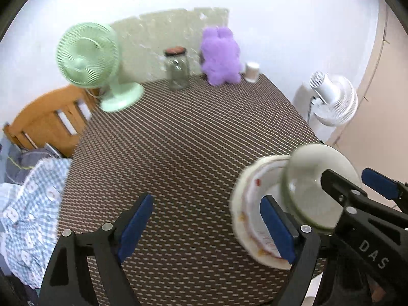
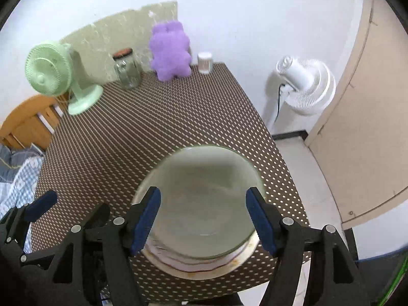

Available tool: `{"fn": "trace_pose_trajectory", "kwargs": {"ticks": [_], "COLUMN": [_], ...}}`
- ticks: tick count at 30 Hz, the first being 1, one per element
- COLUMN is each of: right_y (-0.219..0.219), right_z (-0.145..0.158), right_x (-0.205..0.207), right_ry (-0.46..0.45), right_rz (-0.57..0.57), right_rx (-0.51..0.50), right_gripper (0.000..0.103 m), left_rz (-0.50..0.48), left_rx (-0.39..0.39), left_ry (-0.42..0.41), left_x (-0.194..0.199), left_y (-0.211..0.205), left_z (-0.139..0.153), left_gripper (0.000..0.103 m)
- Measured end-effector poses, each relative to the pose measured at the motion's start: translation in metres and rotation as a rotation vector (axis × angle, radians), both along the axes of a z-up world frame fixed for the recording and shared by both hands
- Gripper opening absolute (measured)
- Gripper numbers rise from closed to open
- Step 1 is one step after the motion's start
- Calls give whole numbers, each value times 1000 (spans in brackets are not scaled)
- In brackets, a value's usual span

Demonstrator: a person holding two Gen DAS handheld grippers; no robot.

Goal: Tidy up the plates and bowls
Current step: 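Lower the bowls onto the plate stack and open both grippers, then raise both tools back away from the stacked plates and bowls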

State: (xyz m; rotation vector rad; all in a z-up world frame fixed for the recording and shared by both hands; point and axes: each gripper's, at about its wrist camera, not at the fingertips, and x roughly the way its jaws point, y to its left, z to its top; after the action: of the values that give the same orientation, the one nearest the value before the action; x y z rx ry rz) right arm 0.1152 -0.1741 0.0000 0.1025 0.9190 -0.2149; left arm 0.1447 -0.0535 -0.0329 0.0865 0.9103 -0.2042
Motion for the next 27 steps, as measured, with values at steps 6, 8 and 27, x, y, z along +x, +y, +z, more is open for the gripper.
{"fn": "trace_pose_trajectory", "kwargs": {"ticks": [6,8,27], "right_y": [43,57,90], "right_z": [8,8,-27], "right_x": [-19,-27,-74], "right_ry": [-125,-158,-175], "right_rz": [5,6,83], "right_rx": [-8,-18,-13], "right_gripper": [72,72,75], "left_rz": [-9,-12,107], "left_rx": [7,8,-5], "left_ry": [-100,-120,-190], "left_x": [-12,-15,-63], "left_y": [41,51,100], "left_z": [5,4,-17], "left_gripper": [87,87,91]}}
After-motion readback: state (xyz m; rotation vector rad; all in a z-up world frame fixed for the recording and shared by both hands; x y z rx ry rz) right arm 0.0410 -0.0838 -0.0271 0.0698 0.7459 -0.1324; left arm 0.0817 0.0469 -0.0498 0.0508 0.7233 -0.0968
